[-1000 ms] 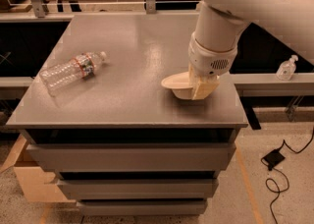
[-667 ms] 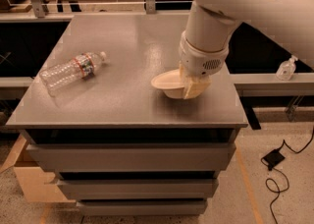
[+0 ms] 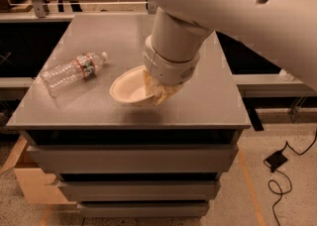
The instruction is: Move paper bowl near water bottle
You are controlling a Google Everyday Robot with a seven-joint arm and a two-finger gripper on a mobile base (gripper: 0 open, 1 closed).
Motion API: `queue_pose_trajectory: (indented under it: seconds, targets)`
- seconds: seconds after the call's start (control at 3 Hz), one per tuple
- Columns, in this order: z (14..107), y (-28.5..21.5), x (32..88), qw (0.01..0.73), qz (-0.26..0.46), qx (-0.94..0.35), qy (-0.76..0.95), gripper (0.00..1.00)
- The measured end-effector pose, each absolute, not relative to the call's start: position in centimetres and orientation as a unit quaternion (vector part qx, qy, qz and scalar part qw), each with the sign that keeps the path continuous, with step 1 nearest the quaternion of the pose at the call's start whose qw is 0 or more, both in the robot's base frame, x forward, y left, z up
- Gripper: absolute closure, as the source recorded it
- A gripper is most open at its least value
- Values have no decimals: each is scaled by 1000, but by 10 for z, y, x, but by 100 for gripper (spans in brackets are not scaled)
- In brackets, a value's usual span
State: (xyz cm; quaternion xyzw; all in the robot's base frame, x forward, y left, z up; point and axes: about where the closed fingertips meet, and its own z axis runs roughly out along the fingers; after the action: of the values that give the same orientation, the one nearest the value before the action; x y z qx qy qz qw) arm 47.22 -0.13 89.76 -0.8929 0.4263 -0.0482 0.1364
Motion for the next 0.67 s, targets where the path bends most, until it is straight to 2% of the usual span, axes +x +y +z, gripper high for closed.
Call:
queue_pose_trajectory:
  seconds: [0.67]
  targets:
    - [899,1,471,137,-53,-904,402,100]
